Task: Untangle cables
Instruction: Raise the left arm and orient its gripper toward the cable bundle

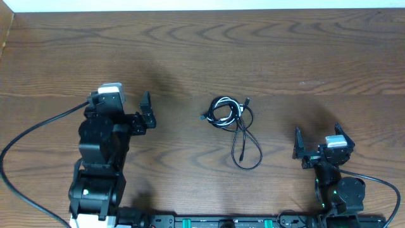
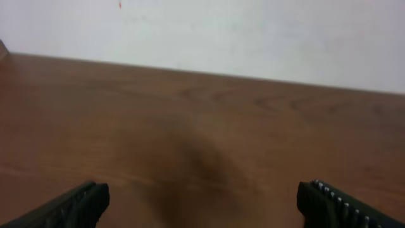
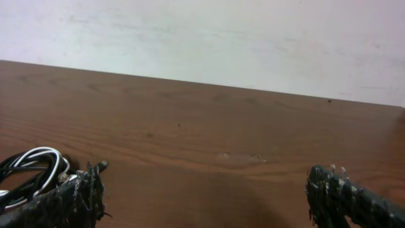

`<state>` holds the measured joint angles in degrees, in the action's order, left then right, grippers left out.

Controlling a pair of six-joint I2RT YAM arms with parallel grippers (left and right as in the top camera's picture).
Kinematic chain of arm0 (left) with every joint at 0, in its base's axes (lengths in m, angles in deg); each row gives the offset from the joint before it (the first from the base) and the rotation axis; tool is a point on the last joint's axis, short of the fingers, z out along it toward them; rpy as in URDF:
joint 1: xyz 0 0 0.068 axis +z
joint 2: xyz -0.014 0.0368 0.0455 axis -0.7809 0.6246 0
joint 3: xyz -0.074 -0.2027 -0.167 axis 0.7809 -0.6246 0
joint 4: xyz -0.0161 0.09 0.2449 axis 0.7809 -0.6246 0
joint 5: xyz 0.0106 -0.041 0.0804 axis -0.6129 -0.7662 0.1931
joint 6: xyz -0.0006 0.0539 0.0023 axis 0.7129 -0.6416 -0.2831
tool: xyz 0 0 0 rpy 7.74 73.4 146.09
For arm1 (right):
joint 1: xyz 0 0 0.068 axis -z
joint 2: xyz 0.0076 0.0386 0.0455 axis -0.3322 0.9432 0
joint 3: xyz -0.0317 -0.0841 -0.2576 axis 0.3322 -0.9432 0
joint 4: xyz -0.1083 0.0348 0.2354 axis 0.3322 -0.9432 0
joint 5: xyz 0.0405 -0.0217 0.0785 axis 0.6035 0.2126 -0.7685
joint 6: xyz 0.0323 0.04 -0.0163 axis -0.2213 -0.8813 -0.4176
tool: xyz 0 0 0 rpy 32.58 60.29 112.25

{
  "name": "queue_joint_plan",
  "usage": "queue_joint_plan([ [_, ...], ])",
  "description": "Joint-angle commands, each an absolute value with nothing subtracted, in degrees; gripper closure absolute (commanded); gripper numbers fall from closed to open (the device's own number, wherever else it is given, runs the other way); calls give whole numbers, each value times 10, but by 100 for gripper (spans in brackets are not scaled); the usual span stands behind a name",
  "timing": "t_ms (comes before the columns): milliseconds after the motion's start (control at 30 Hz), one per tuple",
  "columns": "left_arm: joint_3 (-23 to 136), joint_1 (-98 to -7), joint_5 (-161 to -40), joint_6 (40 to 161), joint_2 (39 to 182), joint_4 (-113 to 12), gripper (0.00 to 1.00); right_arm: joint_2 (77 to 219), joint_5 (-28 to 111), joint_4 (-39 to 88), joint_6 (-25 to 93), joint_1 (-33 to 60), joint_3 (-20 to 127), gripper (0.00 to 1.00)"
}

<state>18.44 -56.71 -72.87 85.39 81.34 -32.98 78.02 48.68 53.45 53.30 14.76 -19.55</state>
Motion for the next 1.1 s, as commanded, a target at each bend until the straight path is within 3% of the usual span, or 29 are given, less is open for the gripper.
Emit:
queue_joint_plan([
  [0, 201, -569, -728, 859, 824, -341, 0, 777, 489, 532, 532, 144, -197, 1],
  [367, 201, -569, -801, 859, 827, -370, 0, 777, 489, 532, 532, 144, -197, 1],
  [1067, 201, -569, -801, 872, 853, -402, 0, 777, 489, 532, 532, 144, -197, 1],
])
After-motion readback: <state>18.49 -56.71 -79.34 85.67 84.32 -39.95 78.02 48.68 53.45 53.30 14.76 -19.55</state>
